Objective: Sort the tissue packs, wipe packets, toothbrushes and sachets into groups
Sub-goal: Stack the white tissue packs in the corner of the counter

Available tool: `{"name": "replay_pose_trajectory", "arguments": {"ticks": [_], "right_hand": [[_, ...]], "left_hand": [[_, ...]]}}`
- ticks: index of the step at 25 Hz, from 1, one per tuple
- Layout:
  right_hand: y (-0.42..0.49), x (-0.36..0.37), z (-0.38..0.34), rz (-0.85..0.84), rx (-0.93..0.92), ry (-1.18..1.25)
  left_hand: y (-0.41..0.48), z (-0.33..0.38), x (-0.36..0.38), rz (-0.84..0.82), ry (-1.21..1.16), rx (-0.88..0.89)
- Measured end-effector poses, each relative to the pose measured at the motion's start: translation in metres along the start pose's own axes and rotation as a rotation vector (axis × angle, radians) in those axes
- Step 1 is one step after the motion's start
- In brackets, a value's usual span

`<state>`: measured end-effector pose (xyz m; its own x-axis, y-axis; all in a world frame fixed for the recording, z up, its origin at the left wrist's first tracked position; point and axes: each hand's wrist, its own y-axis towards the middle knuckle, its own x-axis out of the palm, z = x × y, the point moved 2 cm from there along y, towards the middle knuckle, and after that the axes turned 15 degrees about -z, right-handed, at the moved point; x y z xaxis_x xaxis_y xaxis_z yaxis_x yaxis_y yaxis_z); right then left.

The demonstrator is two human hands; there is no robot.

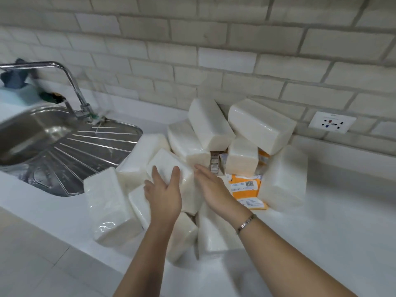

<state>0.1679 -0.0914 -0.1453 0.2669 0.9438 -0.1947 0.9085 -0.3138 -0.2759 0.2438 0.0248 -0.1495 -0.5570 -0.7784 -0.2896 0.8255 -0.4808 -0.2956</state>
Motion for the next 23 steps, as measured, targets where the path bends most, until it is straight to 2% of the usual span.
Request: {"name": "replay_pose_trajectory", "arguments": {"ticks": [2,5,10,13,16,18,20,23], "right_hand": [[0.003,0.007,0.003,0.011,-0.030,0.019],[0.001,0.009,0.006,0.014,-0.060,0.078],[-0.012,0.001,0.005,-0.063,-0.112,0.225],[-0.033,-0.016,0.000,-0.022,-0.151,0.365],[-0.055,-0.037,0.008,0.021,-0.232,0.552],[-0.073,-0.046,0.011,0.031,-0.285,0.623],[-0.089,-0.057,0.021,0.100,-0.318,0.645],[-0.113,-0.077,0.034,0.278,-0.329,0.648]], "left_hand": [[0.007,-0.009,-0.001,-0.071,-0.015,0.003],[0.005,-0.010,-0.002,-0.083,-0.053,0.054],[-0.017,0.001,0.005,0.037,-0.022,0.230],[-0.038,0.012,0.013,0.081,0.144,0.518],[-0.062,0.031,0.035,-0.094,0.301,0.910],[-0.072,0.042,0.055,-0.227,0.335,1.057],[-0.075,0.049,0.075,-0.299,0.283,1.056],[-0.078,0.051,0.104,-0.259,0.316,0.901]]}}
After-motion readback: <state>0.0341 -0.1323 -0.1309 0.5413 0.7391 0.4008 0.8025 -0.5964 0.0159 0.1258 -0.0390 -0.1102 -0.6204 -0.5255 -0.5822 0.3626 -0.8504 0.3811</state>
